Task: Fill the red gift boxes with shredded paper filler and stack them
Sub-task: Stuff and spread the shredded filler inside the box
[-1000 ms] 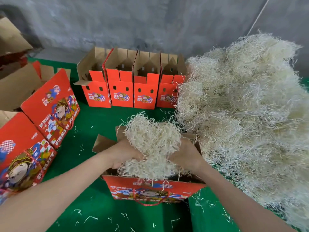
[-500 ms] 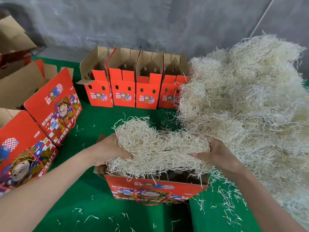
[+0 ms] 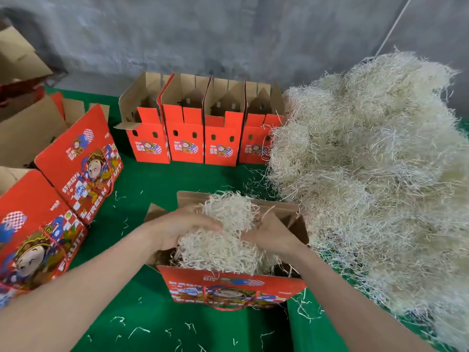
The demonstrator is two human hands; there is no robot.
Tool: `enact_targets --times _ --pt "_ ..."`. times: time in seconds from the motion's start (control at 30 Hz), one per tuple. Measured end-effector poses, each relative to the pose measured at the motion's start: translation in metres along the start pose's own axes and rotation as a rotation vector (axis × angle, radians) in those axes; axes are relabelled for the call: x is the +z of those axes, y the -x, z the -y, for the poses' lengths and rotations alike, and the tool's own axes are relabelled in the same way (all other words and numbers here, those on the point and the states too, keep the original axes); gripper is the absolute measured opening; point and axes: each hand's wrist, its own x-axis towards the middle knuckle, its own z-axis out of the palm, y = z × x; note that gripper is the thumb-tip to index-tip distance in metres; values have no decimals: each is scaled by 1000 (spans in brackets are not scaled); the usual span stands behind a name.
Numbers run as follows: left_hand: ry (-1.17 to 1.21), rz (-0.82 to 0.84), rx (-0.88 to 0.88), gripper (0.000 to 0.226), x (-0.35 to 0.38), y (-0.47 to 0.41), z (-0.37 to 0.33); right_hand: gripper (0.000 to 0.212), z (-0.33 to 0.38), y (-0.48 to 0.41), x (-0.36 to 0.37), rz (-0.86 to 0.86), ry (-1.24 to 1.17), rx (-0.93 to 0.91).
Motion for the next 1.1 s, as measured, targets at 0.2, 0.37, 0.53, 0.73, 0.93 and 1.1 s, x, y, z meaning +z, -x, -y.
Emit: enact_targets --times 0.2,0.37,0.53,0.73,0.93,1.1 --pt "113 -265 -23 80 -27 3 9 54 -27 2 -43 -138 52 81" --pt "424 -111 -24 51 -48 12 11 65 -32 4 -58 -245 -61 102" --pt "4 -67 -31 121 -42 10 11 84 -15 13 -58 -43 -69 96" --pt "-440 203 1 86 -13 0 11 98 7 3 -31 336 271 -66" --pt "-882 0 35 48 -27 -7 19 55 -16 -10 -40 189 620 139" --pt "-1034 -57 -39 56 -44 -8 10 35 -18 -10 -53 104 798 123"
